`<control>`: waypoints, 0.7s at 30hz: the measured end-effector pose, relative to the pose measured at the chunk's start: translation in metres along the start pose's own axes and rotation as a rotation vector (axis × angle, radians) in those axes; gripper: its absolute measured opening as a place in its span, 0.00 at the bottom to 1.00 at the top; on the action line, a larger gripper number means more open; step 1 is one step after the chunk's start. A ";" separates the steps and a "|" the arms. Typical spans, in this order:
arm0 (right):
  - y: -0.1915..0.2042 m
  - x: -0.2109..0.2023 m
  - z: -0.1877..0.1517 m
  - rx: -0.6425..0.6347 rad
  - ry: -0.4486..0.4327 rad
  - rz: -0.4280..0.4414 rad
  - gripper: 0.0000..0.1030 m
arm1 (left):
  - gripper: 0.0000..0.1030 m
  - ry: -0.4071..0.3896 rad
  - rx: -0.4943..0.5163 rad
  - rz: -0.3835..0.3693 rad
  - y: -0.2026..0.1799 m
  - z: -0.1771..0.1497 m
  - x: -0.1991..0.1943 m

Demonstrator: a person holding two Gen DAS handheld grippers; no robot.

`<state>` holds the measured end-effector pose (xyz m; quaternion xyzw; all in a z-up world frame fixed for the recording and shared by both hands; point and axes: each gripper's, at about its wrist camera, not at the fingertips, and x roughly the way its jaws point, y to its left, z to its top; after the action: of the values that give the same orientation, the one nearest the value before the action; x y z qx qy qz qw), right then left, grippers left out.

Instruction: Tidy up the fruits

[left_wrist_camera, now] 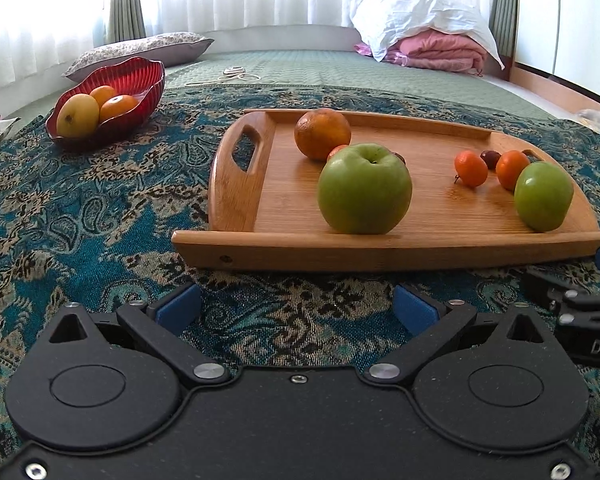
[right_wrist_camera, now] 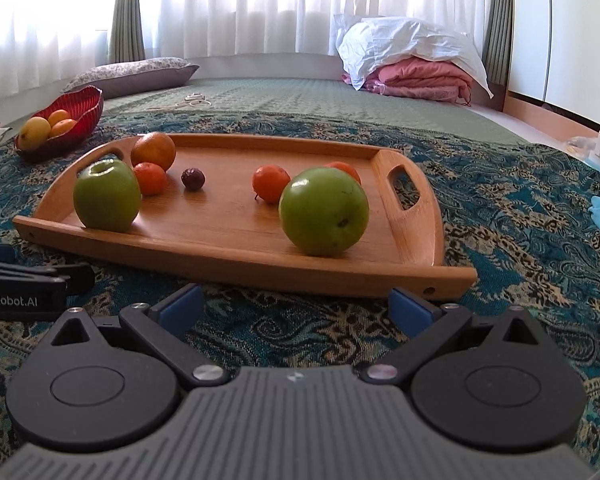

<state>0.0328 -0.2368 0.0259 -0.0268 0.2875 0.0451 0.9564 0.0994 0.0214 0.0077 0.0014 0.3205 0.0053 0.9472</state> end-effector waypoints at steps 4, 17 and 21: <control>0.004 0.006 -0.006 -0.008 0.023 -0.007 1.00 | 1.00 0.002 0.007 0.006 -0.002 -0.002 0.002; 0.008 0.008 -0.012 -0.015 0.007 -0.023 1.00 | 1.00 0.005 0.015 -0.007 -0.002 -0.003 0.006; 0.006 0.009 -0.011 -0.002 0.014 -0.014 1.00 | 1.00 0.006 0.009 -0.011 -0.001 -0.003 0.007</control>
<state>0.0336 -0.2310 0.0114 -0.0301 0.2937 0.0385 0.9547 0.1027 0.0201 0.0012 0.0040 0.3234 -0.0016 0.9462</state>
